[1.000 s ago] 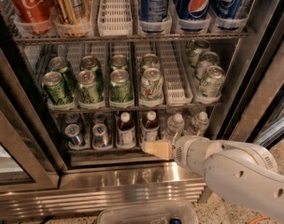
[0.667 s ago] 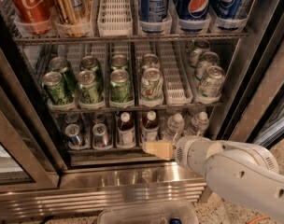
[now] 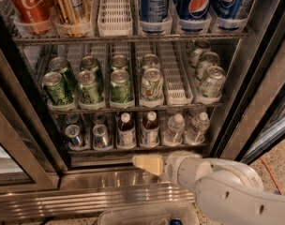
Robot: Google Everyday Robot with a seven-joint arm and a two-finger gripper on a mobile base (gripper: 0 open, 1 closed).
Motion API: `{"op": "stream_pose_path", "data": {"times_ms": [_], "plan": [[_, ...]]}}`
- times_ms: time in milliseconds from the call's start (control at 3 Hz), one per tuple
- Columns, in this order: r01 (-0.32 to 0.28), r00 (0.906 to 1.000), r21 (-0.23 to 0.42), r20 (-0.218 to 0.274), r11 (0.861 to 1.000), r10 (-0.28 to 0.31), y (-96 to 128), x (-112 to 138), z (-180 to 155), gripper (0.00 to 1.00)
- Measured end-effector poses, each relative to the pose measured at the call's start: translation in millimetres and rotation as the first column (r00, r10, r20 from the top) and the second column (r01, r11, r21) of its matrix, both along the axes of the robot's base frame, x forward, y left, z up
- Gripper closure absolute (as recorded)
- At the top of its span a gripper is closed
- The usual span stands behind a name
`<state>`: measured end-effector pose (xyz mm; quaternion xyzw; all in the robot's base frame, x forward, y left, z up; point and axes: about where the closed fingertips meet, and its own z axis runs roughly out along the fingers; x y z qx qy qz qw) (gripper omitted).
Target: Pick blue plastic bottle from bottom shelf of fridge
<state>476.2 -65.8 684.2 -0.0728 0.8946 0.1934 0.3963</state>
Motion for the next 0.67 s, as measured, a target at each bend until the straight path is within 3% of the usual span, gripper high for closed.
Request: {"op": "stream_pose_path", "data": {"times_ms": [333,667], "plan": [[-0.049,0.9988,0.038,0.000,0.998,0.049,21.8,-1.6,-27.7,0.00],[-0.052,0.9986,0.044,0.004,0.998,0.052,23.2,-0.1,-30.5,0.00]]}}
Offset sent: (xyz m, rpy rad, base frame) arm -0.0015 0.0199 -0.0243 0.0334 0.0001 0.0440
